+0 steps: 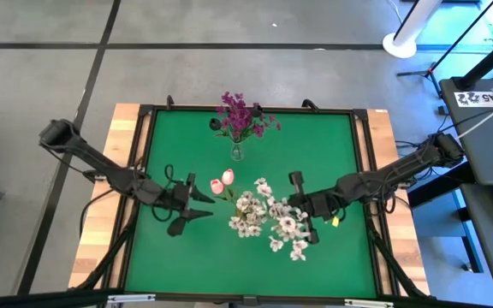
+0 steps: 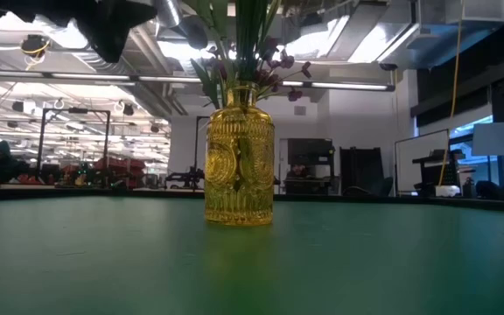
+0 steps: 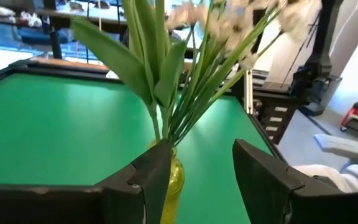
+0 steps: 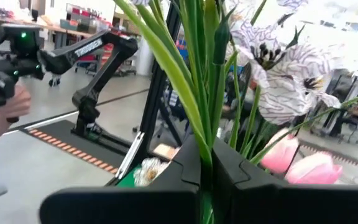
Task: Sort flowers into vase by color
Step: Put the white flower into the yellow vase
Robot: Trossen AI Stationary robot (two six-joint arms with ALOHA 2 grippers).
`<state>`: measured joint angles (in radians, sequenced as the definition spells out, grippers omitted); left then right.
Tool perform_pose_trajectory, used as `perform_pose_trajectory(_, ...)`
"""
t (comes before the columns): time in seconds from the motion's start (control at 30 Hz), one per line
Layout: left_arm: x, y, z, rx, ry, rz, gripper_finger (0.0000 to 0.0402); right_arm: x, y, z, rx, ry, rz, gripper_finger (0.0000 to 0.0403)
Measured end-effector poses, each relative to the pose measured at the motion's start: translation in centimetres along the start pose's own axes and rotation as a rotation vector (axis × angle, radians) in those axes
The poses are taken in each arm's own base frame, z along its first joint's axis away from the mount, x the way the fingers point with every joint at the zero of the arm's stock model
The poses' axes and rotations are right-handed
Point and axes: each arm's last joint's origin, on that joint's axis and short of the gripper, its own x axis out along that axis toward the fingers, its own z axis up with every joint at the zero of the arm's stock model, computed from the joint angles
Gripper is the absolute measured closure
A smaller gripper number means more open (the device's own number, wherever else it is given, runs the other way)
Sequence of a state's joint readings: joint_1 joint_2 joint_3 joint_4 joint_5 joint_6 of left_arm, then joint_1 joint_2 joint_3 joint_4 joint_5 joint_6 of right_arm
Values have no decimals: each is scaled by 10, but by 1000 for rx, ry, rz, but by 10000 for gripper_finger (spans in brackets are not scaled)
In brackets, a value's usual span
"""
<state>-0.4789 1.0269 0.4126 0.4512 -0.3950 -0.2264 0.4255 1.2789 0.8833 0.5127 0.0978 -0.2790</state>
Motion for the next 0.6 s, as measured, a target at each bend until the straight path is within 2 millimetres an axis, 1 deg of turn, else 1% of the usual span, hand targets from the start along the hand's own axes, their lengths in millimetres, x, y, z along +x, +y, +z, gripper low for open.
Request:
perform_pose_trajectory(0.13, 9, -1, -10, -20, 39, 10, 234, 0, -1, 3, -40, -29, -8, 395)
perform_pose_trajectory(0.27, 17, -3, -17, -37, 52, 14, 234, 5, -2, -2, -68, -44, -21, 395)
perform_pose_trajectory(0.6, 29, -4, -26, -46, 36, 19, 234, 31, -13, -40, -78, 3, -73, 395)
